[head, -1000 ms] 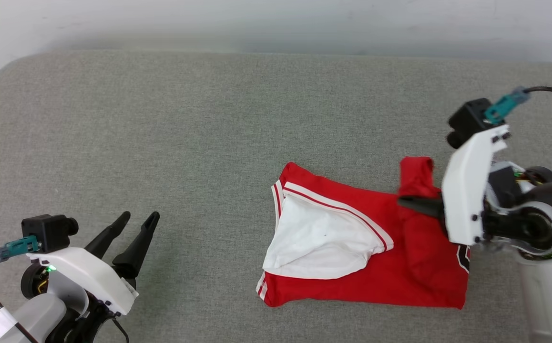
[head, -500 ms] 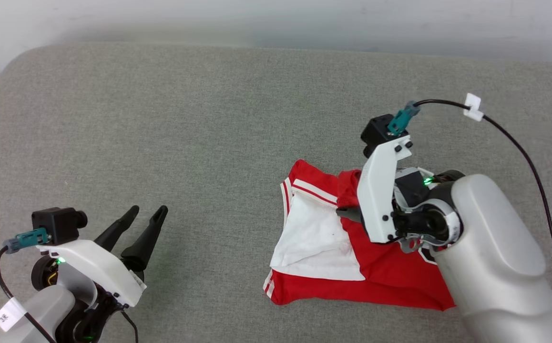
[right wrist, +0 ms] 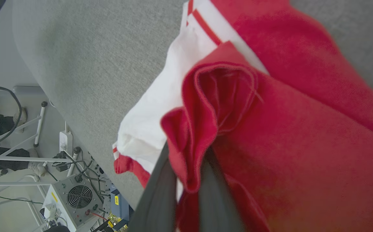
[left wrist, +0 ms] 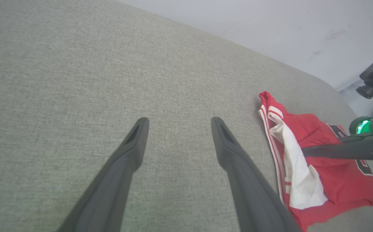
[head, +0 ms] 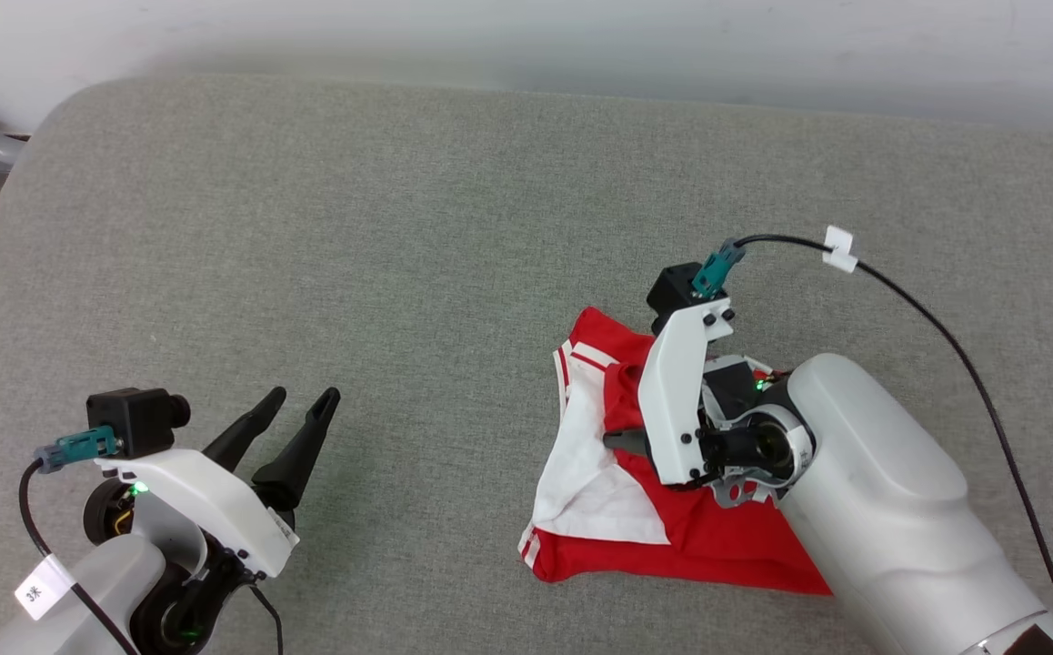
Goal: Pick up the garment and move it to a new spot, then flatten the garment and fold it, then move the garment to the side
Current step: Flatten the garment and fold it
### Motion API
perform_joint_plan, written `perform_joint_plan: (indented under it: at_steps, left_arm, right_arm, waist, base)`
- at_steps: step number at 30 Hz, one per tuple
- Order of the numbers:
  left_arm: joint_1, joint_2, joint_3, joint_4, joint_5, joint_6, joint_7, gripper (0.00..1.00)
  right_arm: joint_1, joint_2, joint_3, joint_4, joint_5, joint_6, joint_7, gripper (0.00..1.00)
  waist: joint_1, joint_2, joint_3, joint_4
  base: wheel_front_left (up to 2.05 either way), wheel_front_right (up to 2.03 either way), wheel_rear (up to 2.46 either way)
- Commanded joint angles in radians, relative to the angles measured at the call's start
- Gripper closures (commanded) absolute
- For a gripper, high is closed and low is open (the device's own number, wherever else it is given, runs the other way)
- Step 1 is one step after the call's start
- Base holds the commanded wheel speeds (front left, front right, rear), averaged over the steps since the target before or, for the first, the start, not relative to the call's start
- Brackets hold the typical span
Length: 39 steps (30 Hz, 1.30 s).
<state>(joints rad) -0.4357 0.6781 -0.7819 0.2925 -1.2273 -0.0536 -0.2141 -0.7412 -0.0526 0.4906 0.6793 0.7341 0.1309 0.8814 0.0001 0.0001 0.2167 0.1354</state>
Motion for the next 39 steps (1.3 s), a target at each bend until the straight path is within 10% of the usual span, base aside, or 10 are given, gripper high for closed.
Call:
perform_joint_plan:
  at_steps: [1, 6, 9, 20, 31, 39]
  left_arm:
    - [-0.011, -0.007, -0.003, 0.004, 0.004, -0.005, 0.002, 0.0]
    - [-0.006, -0.01, 0.001, 0.021, -0.002, -0.009, -0.005, 0.0]
    - [0.004, -0.011, 0.005, 0.028, -0.004, -0.012, -0.011, 0.0]
    - [0.037, -0.013, 0.077, 0.001, 0.036, -0.003, -0.047, 0.0]
    - [0.16, -0.11, 0.359, -0.109, 0.333, -0.018, -0.052, 0.0]
    - [0.251, -0.191, 0.49, -0.175, 0.54, -0.055, -0.053, 0.0]
  right_arm:
    - [-0.016, 0.003, 0.016, 0.014, 0.018, -0.001, -0.008, 0.96]
    - [-0.037, 0.003, 0.066, 0.055, 0.095, -0.001, -0.036, 0.49]
    - [-0.06, 0.003, 0.082, 0.064, 0.134, -0.001, -0.055, 0.01]
    - [-0.029, -0.096, 0.115, -0.135, 0.184, -0.001, -0.193, 0.0]
    - [0.22, -0.422, 0.14, -0.475, 0.059, -0.001, -0.794, 0.0]
    - [0.376, -0.48, 0.028, -0.436, -0.066, -0.001, -1.123, 0.0]
  waist:
    - [-0.0001, -0.0001, -0.002, 0.001]
    - [-0.0001, -0.0001, -0.007, -0.008]
    - [-0.0001, -0.0001, -0.013, -0.02]
    - [-0.0001, -0.0001, -0.03, -0.05]
    - [-0.0001, -0.0001, -0.05, -0.075]
    - [-0.0001, -0.0001, -0.077, -0.097]
  base:
    - [0.0, 0.0, 0.0]
    - [0.0, 0.0, 0.0]
    - [0.0, 0.0, 0.0]
    - [0.0, 0.0, 0.0]
    - [0.0, 0.0, 0.0]
    - [0.0, 0.0, 0.0]
